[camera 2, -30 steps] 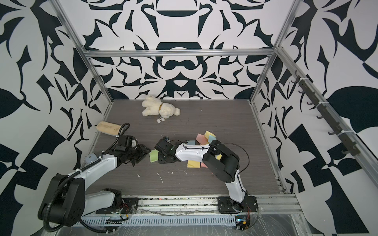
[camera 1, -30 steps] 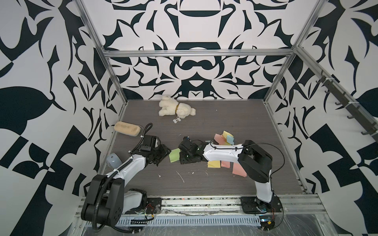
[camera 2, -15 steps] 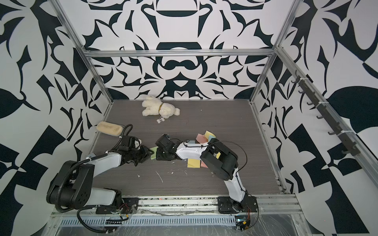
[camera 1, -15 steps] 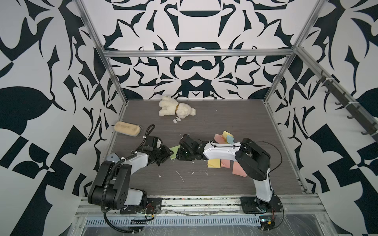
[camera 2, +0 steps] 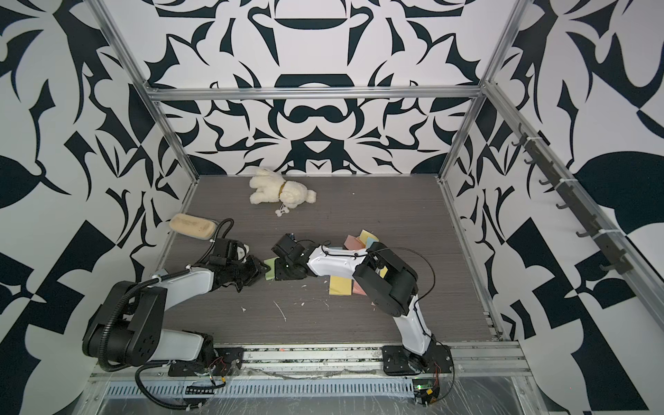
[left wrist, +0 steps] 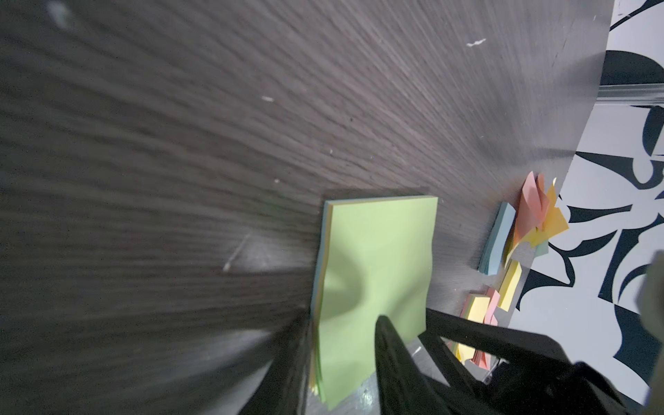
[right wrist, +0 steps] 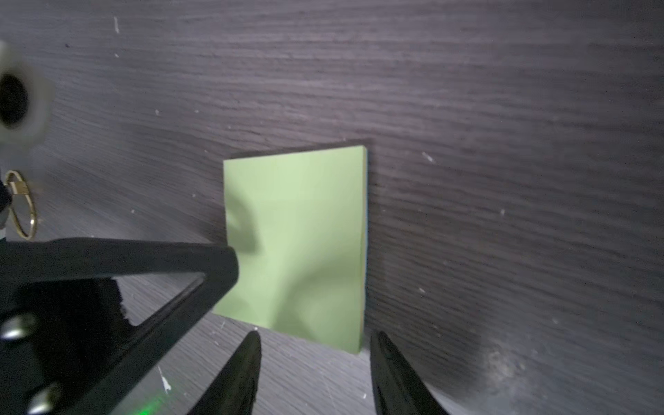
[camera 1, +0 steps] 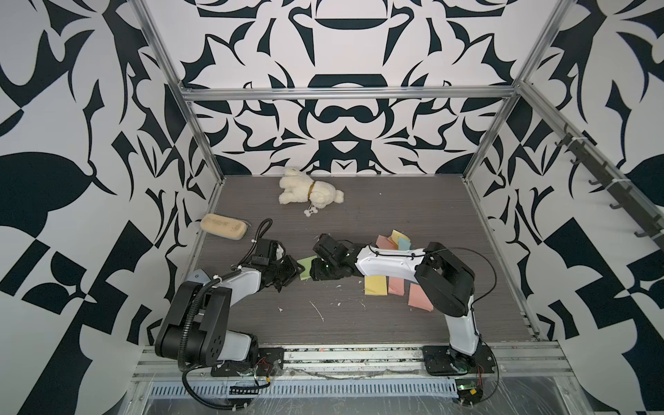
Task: Tear off pages from different memo pads
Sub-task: Pick up the memo pad from the center of the board.
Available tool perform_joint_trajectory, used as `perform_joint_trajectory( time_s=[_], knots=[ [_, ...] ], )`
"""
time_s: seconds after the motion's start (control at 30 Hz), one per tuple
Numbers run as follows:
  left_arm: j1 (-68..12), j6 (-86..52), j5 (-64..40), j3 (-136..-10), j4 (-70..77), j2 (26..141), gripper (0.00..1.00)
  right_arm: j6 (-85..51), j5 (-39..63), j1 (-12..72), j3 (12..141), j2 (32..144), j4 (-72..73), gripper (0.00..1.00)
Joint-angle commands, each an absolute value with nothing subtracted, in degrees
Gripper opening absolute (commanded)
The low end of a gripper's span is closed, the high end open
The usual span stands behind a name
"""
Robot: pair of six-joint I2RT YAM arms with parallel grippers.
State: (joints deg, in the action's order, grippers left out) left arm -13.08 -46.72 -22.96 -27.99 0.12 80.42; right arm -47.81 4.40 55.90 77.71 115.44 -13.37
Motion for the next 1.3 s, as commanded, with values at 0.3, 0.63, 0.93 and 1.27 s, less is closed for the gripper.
perform_joint_trajectory(
  time_s=[0.3, 0.63, 0.93, 1.27],
  knots=[
    [-13.01, -43.94, -18.85, -30.15, -4.18, 83.45, 0.34, -47.65, 9.34, 54.84, 77.87, 117.86, -8.16, 0.51],
    [-13.01, -43.79, -19.77, -29.75, -2.91, 84.56, 0.32, -47.64, 11.77, 54.9, 77.44, 114.01, -3.84, 0.5],
    [-13.01, -43.95, -19.75, -29.53, -2.65, 84.68, 0.32, -47.9, 11.69, 54.84, 78.74, 113.29, -4.09, 0.49],
    [-13.01, -43.95, -19.77, -29.78, -2.82, 84.88, 0.33, -47.83, 10.79, 54.53, 78.7, 113.21, -5.36, 0.39]
  ],
)
